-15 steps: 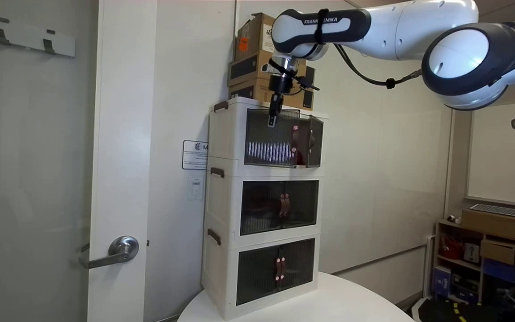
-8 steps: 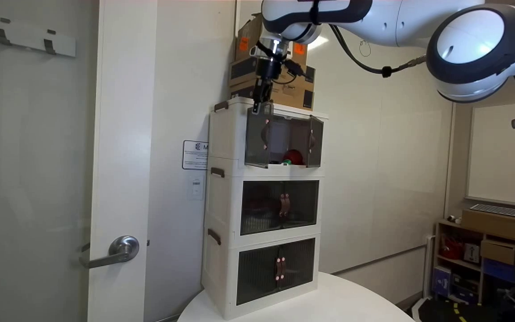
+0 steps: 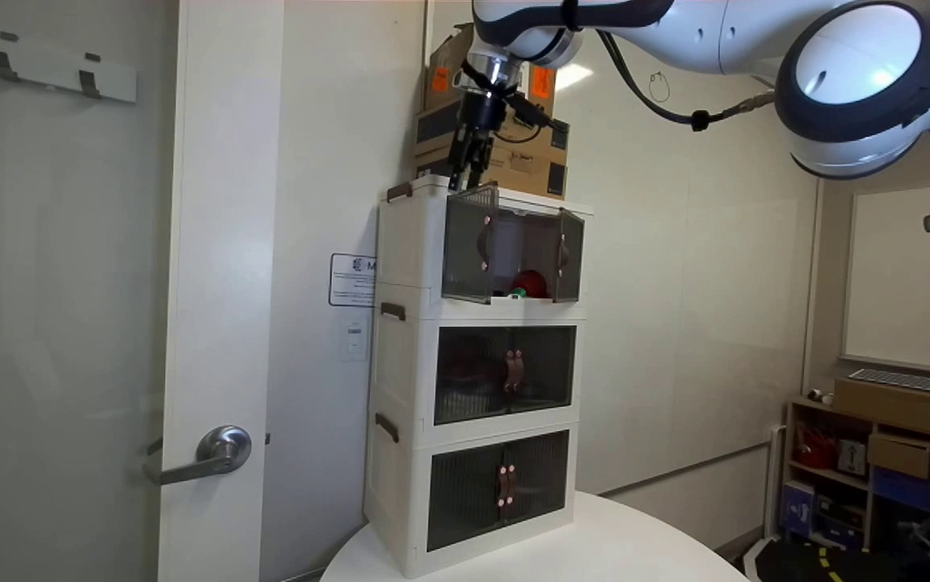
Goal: Open the upper part of the cabinet door
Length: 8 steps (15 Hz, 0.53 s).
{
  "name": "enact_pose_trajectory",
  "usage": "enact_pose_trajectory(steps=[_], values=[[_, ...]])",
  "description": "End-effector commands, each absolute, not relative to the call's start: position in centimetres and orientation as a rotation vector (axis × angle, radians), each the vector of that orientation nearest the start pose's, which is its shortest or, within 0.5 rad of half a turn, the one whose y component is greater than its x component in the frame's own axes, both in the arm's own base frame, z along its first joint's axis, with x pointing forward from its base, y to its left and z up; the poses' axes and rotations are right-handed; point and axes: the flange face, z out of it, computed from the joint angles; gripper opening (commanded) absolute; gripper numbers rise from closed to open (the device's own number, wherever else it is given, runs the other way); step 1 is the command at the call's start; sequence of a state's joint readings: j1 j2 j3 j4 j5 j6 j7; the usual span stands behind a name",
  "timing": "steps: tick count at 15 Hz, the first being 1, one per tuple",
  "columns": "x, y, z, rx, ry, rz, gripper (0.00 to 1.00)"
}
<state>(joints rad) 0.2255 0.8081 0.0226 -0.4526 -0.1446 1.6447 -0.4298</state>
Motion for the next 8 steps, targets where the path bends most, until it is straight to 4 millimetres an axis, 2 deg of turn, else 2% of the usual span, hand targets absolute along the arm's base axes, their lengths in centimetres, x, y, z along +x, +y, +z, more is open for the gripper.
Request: enact_pose_trajectory(steps=[1, 4, 8], values=[[71.8, 15.4, 66.3, -3.077, -0.910, -0.755, 1.00], [70.4, 14.7, 70.8, -3.035, -0.776, -0.925, 1.00], [68.3, 12.2, 76.5, -3.009, -0.466, -1.152, 1.00]])
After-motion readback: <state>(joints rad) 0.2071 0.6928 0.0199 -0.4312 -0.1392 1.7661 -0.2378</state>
